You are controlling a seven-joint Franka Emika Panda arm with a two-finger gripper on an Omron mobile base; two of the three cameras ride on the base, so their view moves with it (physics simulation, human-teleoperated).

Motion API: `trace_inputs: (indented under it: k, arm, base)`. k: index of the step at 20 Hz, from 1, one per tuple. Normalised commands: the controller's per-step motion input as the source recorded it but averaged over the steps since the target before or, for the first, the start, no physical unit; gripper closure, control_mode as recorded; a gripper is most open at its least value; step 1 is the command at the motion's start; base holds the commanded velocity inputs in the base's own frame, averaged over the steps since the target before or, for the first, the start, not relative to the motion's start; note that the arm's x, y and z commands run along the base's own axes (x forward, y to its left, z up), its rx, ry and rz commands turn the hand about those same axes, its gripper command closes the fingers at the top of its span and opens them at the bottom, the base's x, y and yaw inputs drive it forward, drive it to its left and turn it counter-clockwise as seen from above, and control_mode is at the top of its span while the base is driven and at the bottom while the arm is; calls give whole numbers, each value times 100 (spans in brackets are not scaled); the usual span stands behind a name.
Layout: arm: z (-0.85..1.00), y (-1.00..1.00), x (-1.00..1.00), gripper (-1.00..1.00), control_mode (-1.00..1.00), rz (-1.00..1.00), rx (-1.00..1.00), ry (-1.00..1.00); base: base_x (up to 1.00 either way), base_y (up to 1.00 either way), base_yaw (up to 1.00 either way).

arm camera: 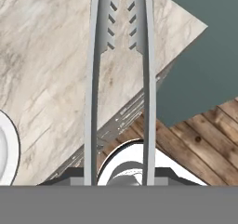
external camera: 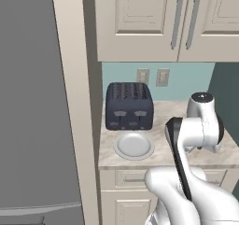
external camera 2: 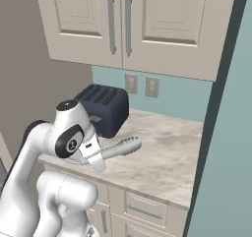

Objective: Pick up the tongs from the counter and place them near the plate next to the oven.

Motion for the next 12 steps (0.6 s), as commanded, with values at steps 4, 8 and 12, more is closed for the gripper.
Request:
trace_inputs:
  k: [4,8,12]
  arm:
    - [0,-6,7,100,-100,0,0,-2]
    - [-15,-6,39,100,-100,0,0,-13]
    - [-25,0,57,100,-100,0,0,-13]
  base:
    - [25,-22,0]
    - [0,0,0]
    - [0,0,0]
